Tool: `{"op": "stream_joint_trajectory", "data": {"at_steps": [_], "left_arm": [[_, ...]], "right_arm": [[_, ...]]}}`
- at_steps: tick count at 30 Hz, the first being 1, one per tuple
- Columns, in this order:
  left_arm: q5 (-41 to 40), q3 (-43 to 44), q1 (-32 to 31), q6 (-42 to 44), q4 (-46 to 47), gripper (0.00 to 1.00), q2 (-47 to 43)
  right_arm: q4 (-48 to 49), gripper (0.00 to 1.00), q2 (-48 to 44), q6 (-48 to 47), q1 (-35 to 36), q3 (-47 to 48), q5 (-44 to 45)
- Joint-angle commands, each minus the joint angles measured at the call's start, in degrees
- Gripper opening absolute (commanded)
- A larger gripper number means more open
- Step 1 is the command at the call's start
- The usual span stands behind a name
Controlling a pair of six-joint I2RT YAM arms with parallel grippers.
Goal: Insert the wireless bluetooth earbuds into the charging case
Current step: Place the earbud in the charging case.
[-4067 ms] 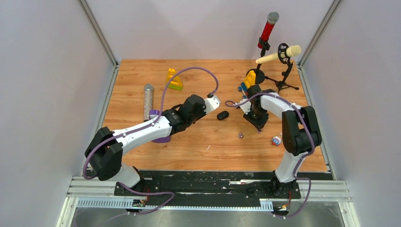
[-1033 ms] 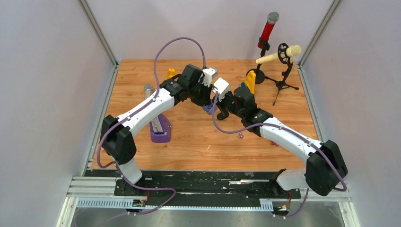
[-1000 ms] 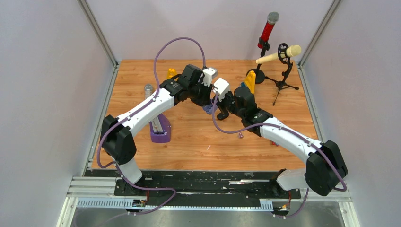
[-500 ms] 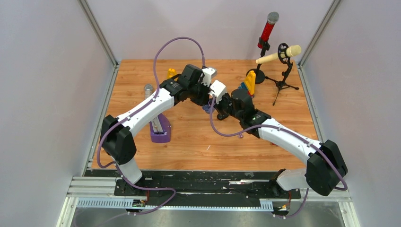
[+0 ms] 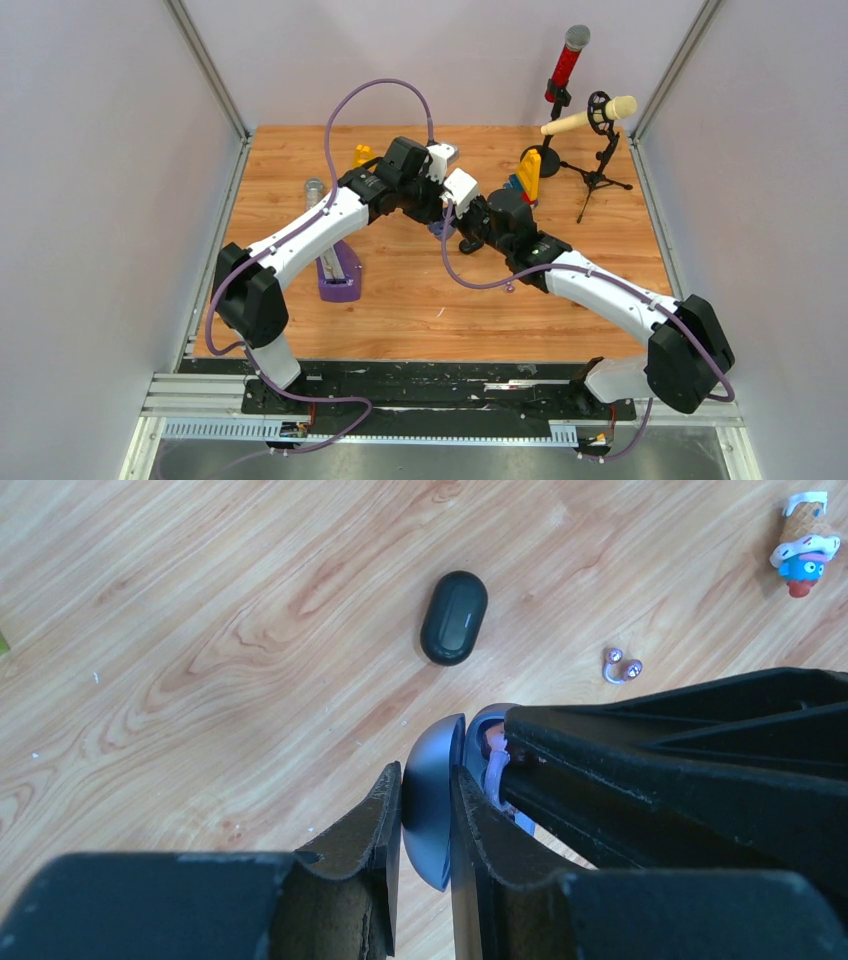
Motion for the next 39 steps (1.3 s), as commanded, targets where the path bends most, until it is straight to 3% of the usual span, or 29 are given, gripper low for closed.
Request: {"op": "stream_joint_trajectory", "data": {"at_steps": [1,32,39], "left_arm": [[-0.2,-0.1,-0.1,-0.4,2.0,0.19,-2.9],[-0.8,0.0,0.0,-0.2,1.9,0.2,-4.2],[-0.8,0.5,0.4,-0.3,1.4,0.2,-4.5]], "right_arm": [[3.2,0.08,0.6,0.0,0.0,-0.2,1.1],[3.8,0.09,1.1,-2.4,0.0,-2.1,1.4],[4.5,0.17,-0.3,-3.9,-0.1,-3.9,-0.2]]}}
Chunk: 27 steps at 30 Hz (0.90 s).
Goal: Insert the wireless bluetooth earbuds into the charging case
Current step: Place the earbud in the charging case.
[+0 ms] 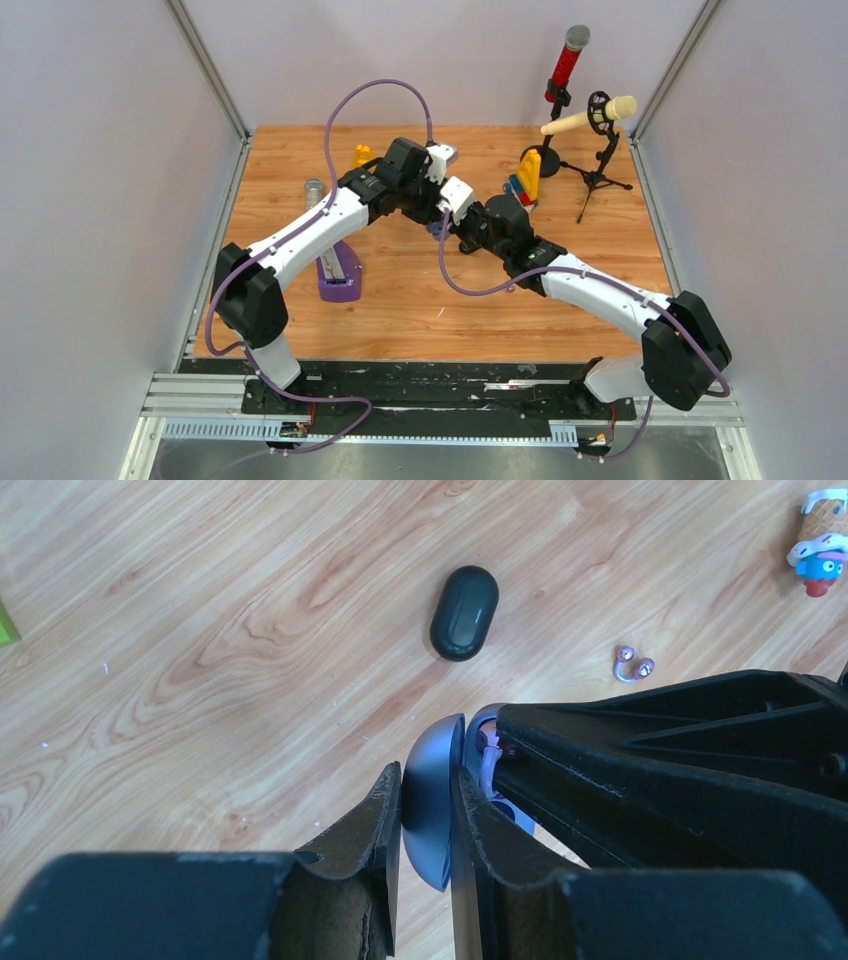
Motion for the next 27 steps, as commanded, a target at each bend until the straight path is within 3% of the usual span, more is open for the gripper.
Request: {"op": "stream_joint_trajectory", "data": {"at_steps": [1,9,18,27], "left_arm": [[0.3,0.8,0.4,-0.3,1.6,0.2,-4.3],[0.1,0.6,0.4,-0.2,1.8,0.2,-4.5],[-0.4,0.2,0.5,0.0,2.1,0.2,-4.9],[-0.7,-0.3,0.5,0.3,2.5,0.19,-5.9]], "right_arm": [[0.5,0.18,-1.7,-1.4,-0.2,-1.7,-0.8],[-0.6,0.25,-2.4,-1.3,-0.4,-1.2,-1.7],[-4.3,0.44,-3.3,-1.6,-0.5,1.0,-2.8],[-6.2,0.47,-4.5,-3.1,-0.5,1.2,-1.5]]}}
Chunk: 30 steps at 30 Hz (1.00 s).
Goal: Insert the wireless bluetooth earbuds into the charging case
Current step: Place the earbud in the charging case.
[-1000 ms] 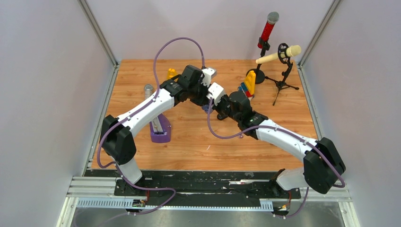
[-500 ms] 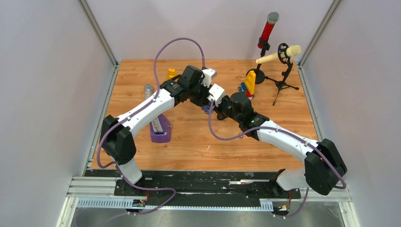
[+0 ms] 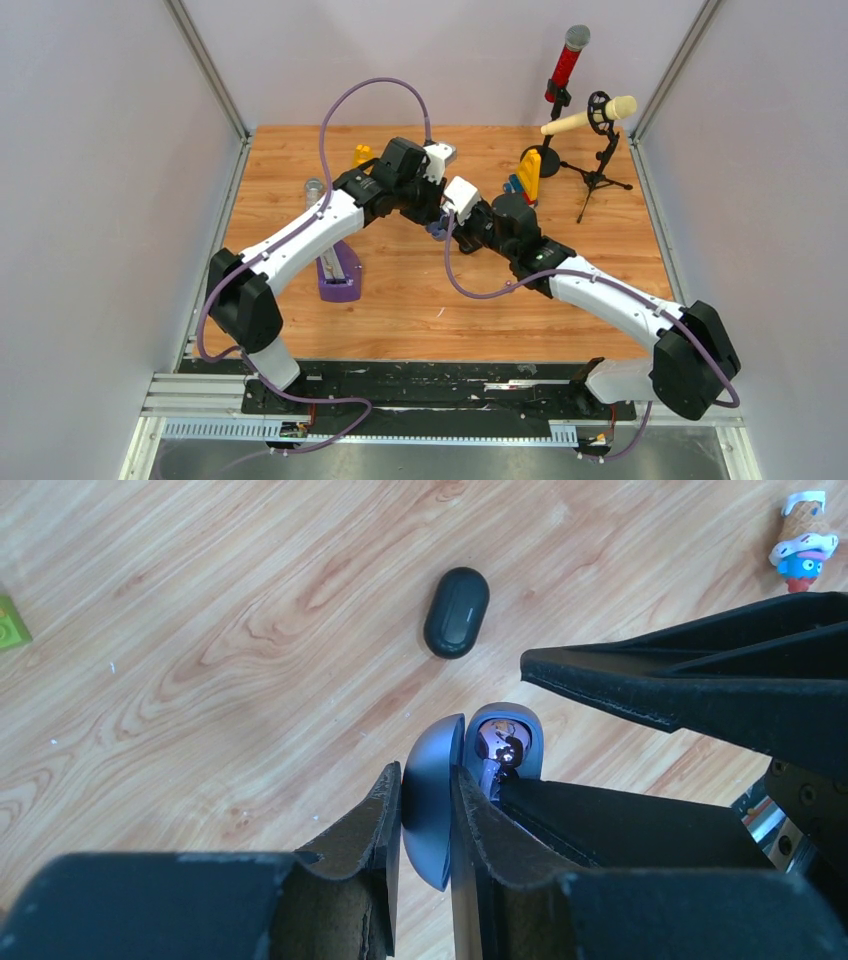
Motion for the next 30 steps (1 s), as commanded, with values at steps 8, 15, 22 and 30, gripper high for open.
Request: {"op": "stream_joint_trajectory", "data": {"at_steps": [8,15,22,30], "left_arm": [[-2.7,-1.6,0.4,0.8,4.3,0.19,-4.7],[-5.6,-2.8,0.2,1.2,5.3,0.19,-5.8],[-5.8,-3.2,-0.7,1.9,5.6,0.19,-5.9],[-7.0,-4.3,-1.7,2.6,6.6,0.19,-7.0]], "right_arm": [[-5.8,0.5,-4.4,-1.3,-1.0,3.3,3.7],[-9.8,0.62,-1.8,7.9,-2.5,6.8,0.8],[-12.5,0.64,4.1,16.9,-3.8,12.4,-4.4],[-13.9,0.63,6.8,26.0,-8.2,14.6,-11.4]]}}
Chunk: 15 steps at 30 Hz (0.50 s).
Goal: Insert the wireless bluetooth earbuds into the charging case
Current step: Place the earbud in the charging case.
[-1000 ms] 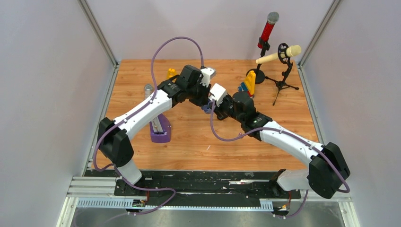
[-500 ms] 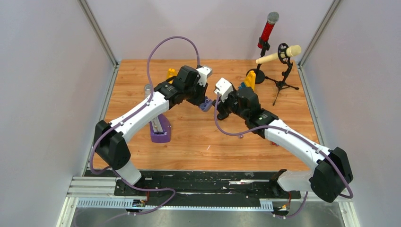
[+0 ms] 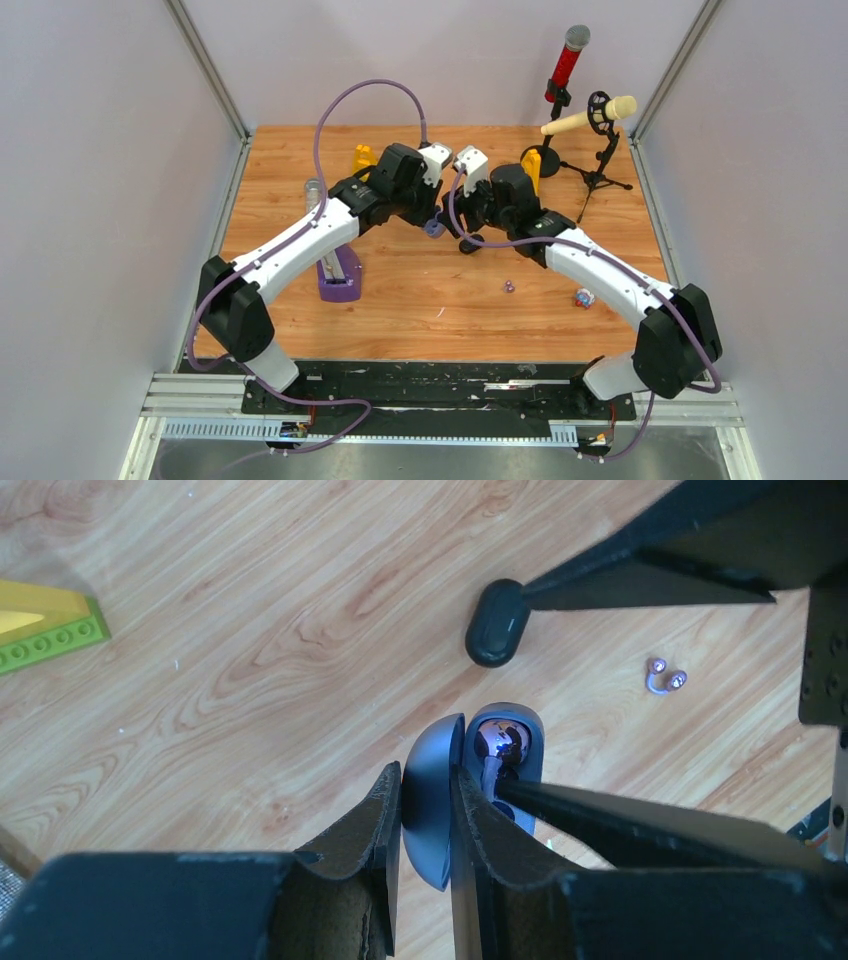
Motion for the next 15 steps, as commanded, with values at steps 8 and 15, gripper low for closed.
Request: {"op": "stream_joint_trajectory", "data": {"at_steps": [8,15], "left_arm": [[-0.9,-0.5,-0.4,1.4,3.5,0.19,-4.4],[-1.1,-0.2,-0.6,1.6,3.3,0.19,-4.3]], "right_arm": [[-1.1,0.61,2.7,13.6,-10.3,3.4,-16.0],[-0.8,0.61,0.6,13.9,-12.0,3.1,-25.4]]}}
